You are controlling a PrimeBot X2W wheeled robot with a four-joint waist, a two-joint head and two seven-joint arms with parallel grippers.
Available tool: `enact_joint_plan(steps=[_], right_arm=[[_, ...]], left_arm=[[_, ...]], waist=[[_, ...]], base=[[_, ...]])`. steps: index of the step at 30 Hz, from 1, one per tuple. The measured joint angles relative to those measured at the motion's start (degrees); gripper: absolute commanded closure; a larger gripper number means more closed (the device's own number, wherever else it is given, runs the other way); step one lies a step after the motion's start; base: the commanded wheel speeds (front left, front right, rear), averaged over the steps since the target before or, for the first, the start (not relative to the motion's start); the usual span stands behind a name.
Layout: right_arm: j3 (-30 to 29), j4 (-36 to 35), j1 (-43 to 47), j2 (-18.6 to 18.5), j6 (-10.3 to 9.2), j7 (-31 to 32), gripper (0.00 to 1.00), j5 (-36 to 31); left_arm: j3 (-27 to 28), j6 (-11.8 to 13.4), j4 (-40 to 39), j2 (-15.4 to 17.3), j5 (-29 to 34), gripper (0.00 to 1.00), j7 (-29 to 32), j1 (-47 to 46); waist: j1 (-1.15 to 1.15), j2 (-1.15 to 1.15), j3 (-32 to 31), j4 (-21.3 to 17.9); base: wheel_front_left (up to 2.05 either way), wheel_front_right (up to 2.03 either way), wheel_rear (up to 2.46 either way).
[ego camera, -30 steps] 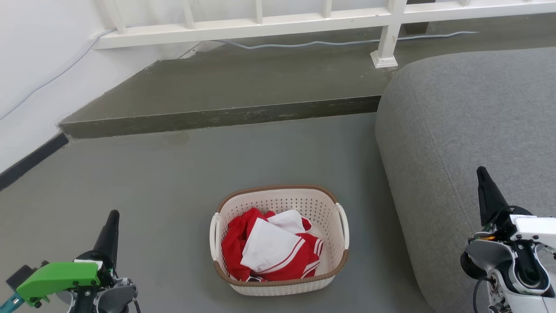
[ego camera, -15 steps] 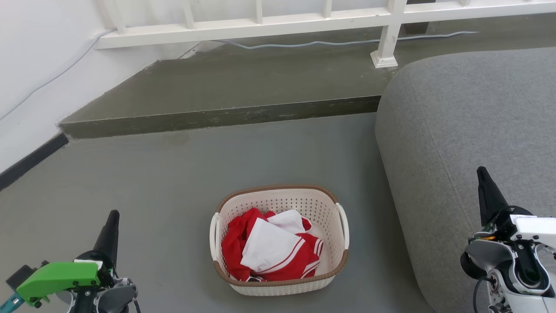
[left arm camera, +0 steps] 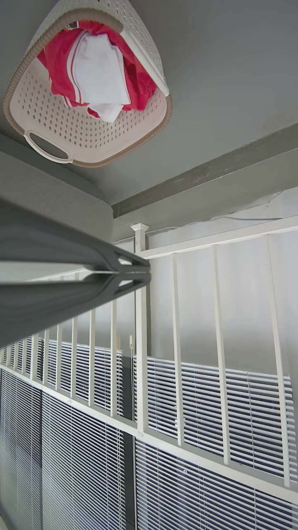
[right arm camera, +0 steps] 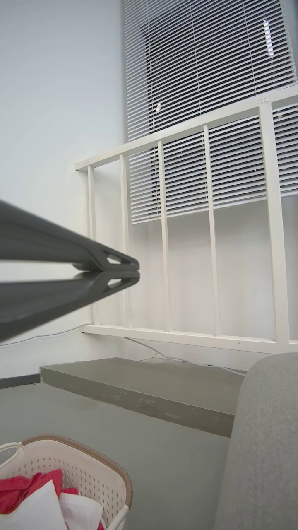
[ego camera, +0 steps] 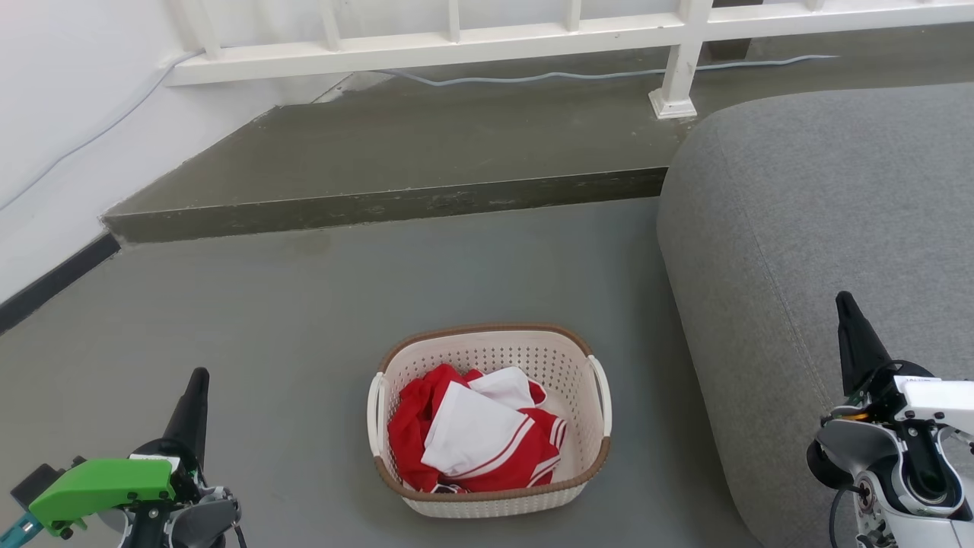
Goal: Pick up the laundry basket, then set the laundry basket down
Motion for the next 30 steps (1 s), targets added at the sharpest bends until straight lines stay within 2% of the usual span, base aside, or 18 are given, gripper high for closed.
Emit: enact_joint_plan(steps=[30], right_arm=[[-0.1, 0.0, 0.0, 0.05, 0.0, 0.0, 1.0, -0.02]], left_arm=[[0.0, 0.0, 0.0, 0.0, 0.0, 1.0, 0.0, 0.0]], waist=[[0.0, 0.0, 0.0, 0.0]], base=[[0.0, 0.0, 0.0]])
